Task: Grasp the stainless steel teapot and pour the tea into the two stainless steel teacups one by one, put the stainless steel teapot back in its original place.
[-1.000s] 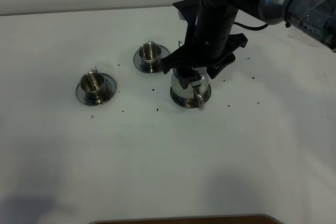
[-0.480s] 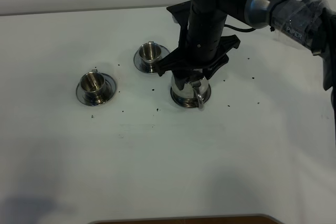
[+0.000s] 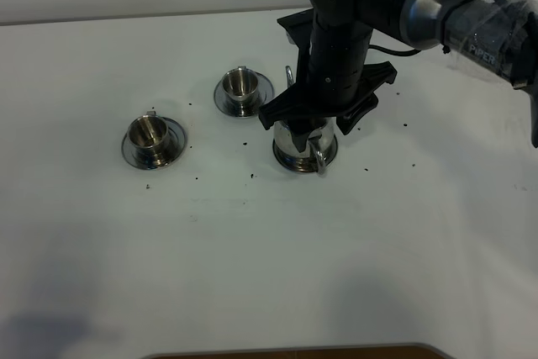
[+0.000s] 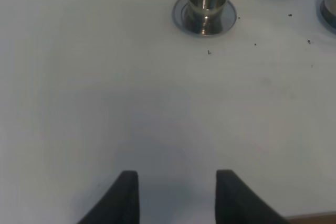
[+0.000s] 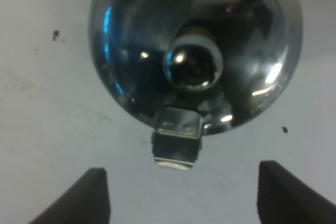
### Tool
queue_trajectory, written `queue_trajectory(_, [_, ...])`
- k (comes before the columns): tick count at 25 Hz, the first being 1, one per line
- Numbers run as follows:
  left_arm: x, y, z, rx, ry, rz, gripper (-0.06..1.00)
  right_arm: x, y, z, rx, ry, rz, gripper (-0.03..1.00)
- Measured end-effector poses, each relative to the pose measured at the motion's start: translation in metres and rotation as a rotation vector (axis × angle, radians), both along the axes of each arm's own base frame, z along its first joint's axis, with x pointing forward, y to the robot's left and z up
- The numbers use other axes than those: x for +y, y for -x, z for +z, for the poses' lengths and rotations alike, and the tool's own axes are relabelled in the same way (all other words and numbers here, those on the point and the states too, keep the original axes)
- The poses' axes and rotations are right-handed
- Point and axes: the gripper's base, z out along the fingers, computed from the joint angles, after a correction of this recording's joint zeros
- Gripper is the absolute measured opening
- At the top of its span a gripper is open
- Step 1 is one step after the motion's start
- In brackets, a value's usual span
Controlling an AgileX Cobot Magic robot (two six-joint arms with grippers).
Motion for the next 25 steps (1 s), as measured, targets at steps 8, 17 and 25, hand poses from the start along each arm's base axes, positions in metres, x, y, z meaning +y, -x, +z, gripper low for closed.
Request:
queue_trajectory(8, [0.000, 0.000, 0.000, 0.000, 0.000, 0.000, 0.39, 0.008, 0.003, -0.016, 0.029, 0.021, 0.005, 0.59])
queue_trajectory(17, [0.000, 0.000, 0.000, 0.000, 0.000, 0.000, 0.39, 0.007, 0.000, -0.030, 0.034, 0.068, -0.038, 0.59])
queue_trajectory(25, [0.000, 0.000, 0.000, 0.000, 0.000, 0.000, 0.39, 0.006, -0.004, -0.038, 0.007, 0.090, -0.053, 0.59])
